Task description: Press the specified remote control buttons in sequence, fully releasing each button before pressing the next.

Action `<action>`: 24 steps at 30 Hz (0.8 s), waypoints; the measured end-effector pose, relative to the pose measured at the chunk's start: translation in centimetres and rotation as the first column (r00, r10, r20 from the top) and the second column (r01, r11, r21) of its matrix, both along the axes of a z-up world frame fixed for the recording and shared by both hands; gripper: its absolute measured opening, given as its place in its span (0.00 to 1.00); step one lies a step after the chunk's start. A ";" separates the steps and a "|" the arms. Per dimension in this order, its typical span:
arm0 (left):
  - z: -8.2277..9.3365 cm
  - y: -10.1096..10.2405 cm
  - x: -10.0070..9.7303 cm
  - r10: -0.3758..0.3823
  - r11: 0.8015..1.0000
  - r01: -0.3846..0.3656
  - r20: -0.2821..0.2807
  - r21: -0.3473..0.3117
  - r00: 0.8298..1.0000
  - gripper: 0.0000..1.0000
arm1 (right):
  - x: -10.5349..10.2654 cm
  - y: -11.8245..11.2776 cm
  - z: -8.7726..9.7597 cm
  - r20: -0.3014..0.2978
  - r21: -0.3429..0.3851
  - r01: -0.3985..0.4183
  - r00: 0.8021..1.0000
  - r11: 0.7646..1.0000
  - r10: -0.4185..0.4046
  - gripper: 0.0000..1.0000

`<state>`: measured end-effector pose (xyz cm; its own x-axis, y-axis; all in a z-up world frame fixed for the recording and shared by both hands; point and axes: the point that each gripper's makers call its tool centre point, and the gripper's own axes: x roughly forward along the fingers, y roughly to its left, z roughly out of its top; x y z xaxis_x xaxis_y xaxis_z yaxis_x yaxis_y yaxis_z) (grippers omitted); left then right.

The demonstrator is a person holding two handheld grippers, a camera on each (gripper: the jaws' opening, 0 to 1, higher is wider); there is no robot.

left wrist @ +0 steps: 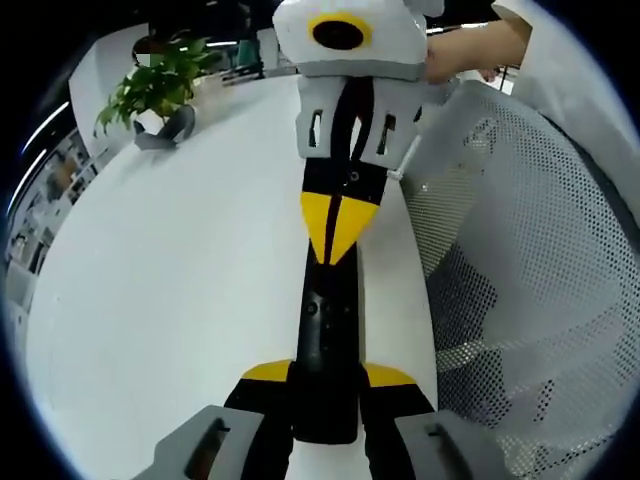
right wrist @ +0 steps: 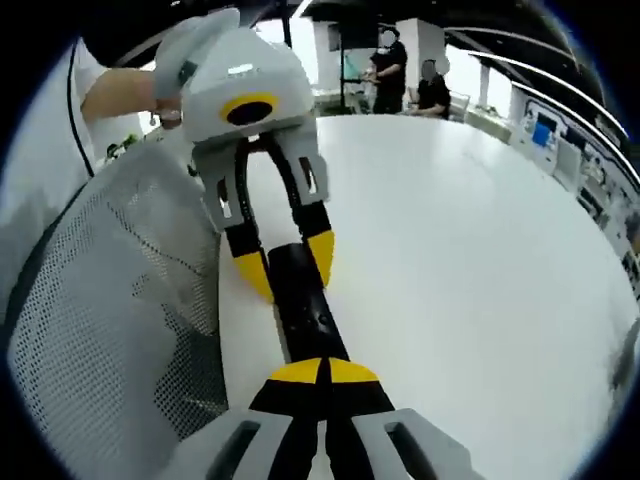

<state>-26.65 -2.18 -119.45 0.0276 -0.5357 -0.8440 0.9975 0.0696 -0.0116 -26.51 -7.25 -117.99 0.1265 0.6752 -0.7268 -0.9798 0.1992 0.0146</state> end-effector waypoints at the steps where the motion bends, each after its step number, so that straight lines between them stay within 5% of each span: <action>1: 0.0 0.0 0.0 -0.002 1.000 0.002 0.000 0.001 1.000 0.25 | -0.2 0.1 0.0 0.048 -0.013 -0.046 0.998 0.999 0.046 0.00; 3: 0.0 0.0 0.0 -0.004 1.000 0.004 0.000 0.002 1.000 0.25 | -0.3 0.3 -0.1 0.088 -0.044 -0.081 0.993 0.996 0.084 0.00; 8: 0.0 0.0 0.0 -0.005 1.000 0.005 0.000 0.004 1.000 0.25 | -0.2 1.2 -0.1 0.046 -0.028 -0.074 0.996 0.997 0.075 0.00; 13: 0.0 0.0 0.0 -0.007 1.000 0.007 0.000 0.009 1.000 0.25 | -0.3 1.2 -0.3 0.034 -0.155 -0.125 0.991 0.980 0.132 0.00; 19: 0.0 0.0 0.0 -0.012 1.000 0.012 0.000 0.013 1.000 0.25 | -0.2 1.3 -0.5 0.013 -0.234 -0.109 0.993 0.966 0.115 0.00; 24: 0.0 0.0 0.0 -0.020 1.000 0.020 -0.001 0.022 1.000 0.25 | -0.1 1.2 -0.5 -0.008 -0.216 -0.044 0.999 0.975 0.044 0.00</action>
